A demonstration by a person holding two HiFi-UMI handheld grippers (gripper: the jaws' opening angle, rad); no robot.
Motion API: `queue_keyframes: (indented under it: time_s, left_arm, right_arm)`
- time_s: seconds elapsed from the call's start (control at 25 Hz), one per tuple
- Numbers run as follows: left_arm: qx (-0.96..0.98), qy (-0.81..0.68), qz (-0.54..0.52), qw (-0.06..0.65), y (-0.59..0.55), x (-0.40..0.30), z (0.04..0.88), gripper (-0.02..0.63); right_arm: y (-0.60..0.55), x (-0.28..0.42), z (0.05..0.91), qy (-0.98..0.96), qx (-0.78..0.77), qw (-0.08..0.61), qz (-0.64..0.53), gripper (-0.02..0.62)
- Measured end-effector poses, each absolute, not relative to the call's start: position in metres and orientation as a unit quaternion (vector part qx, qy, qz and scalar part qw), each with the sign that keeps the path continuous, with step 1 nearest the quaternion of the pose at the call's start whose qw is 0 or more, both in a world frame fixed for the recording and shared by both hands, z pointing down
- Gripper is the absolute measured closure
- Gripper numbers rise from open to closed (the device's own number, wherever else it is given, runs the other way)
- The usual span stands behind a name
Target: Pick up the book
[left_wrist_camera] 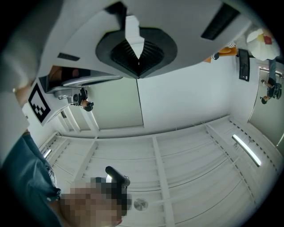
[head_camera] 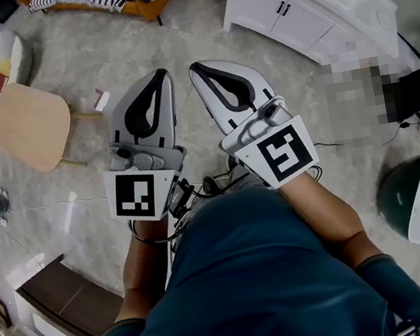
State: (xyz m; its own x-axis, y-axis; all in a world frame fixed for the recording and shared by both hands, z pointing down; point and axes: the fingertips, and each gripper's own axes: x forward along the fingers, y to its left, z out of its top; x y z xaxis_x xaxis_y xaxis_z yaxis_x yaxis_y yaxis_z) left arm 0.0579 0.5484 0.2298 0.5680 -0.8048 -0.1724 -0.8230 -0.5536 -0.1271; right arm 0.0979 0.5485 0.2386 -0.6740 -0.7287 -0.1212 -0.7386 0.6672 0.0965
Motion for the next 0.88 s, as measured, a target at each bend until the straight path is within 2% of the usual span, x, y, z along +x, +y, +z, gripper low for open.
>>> queue_keyframes:
  time_s: [0.32,0.64,0.88]
  left_arm:
    - [-0.871,0.481,0.029,0.093,0.481,0.065,0.235,0.603]
    - [-0.86,0.497,0.028,0.113,0.419,0.094,0.225,0.603]
    - [-0.855,0.508,0.009,0.101,0.386,0.086,0.233,0.604]
  right_arm:
    - [0.483,0.095,0.236,0.926,-0.372,0.046,0.052,0.583]
    - [0.417,0.124,0.228,0.932,-0.351,0.062,0.057,0.583]
    - [0.382,0.118,0.234,0.935,-0.343,0.064,0.056,0.581]
